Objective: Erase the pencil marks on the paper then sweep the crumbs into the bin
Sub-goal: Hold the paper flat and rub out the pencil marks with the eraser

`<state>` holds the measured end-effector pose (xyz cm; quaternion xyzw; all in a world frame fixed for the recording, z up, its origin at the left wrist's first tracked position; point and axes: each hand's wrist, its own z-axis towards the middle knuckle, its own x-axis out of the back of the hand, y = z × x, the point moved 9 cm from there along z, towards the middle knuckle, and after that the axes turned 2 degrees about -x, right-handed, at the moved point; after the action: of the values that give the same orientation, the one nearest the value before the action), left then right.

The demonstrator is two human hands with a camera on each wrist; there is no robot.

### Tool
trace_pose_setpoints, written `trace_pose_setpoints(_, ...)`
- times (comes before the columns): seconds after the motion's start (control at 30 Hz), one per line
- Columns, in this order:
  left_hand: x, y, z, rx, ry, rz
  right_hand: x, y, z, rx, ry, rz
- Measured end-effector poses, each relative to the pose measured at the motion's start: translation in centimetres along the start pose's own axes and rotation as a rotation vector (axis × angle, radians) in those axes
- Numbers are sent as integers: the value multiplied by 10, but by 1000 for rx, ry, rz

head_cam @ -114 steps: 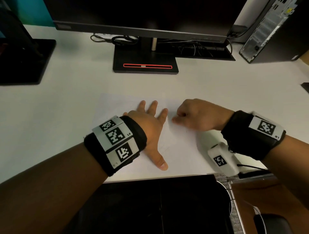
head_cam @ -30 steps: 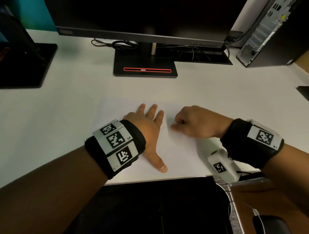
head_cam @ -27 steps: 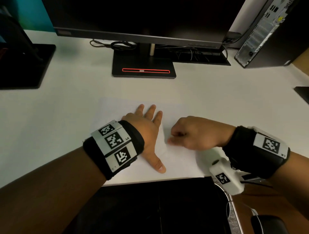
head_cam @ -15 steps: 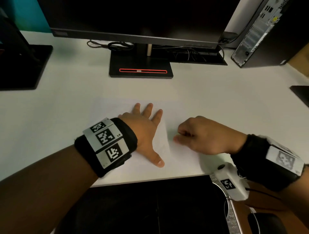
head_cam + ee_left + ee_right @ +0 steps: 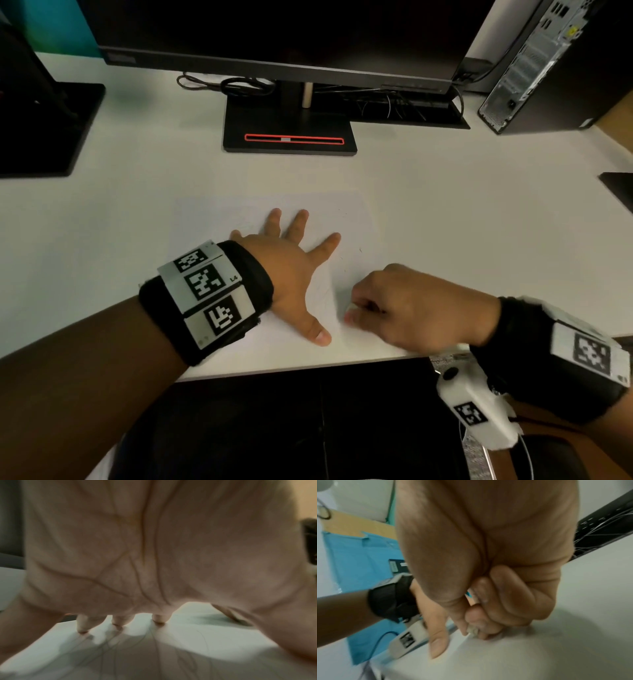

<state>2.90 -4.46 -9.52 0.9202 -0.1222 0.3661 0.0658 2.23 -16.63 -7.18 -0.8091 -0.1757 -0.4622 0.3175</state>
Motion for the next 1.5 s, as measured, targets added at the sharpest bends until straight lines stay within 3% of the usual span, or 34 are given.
trace_pose_setpoints(0.1, 0, 0, 0, -2, 3, 1, 15, 15, 4, -78, 65, -7)
trace_pose_setpoints(0.27, -1, -1, 1, 6, 0, 0, -1, -6, 1, -5, -21, -20)
trace_pose_setpoints(0.37, 0, 0, 1, 5, 3, 7, 16, 15, 6, -88, 55, -20)
trace_pose_setpoints(0.53, -2, -2, 2, 5, 5, -1, -3, -14, 1, 16, -30, -18)
trace_pose_setpoints(0.67, -1, -2, 2, 8, 5, 2, 19, 12, 11, -88, 47, -26)
trace_pose_setpoints(0.83, -1, -2, 3, 11, 13, 5, -1, -15, 4, 16, -25, -26)
trace_pose_setpoints(0.97, -2, -2, 4, 8, 12, 2, 18, 9, 13, -69, 53, -37)
trace_pose_setpoints(1.13, -2, -3, 3, 6, 16, -5, 0, -16, 7, 23, -17, -28)
trace_pose_setpoints(1.27, -1, -2, 4, 5, 18, 0, 18, 4, 16, -65, 49, -26)
trace_pose_setpoints(1.4, -2, -2, 3, 4, 16, 2, 2, -25, 10, 59, -12, -34)
trace_pose_setpoints(1.5, -2, -3, 4, 4, 18, 3, 13, -8, 17, -25, 8, -37)
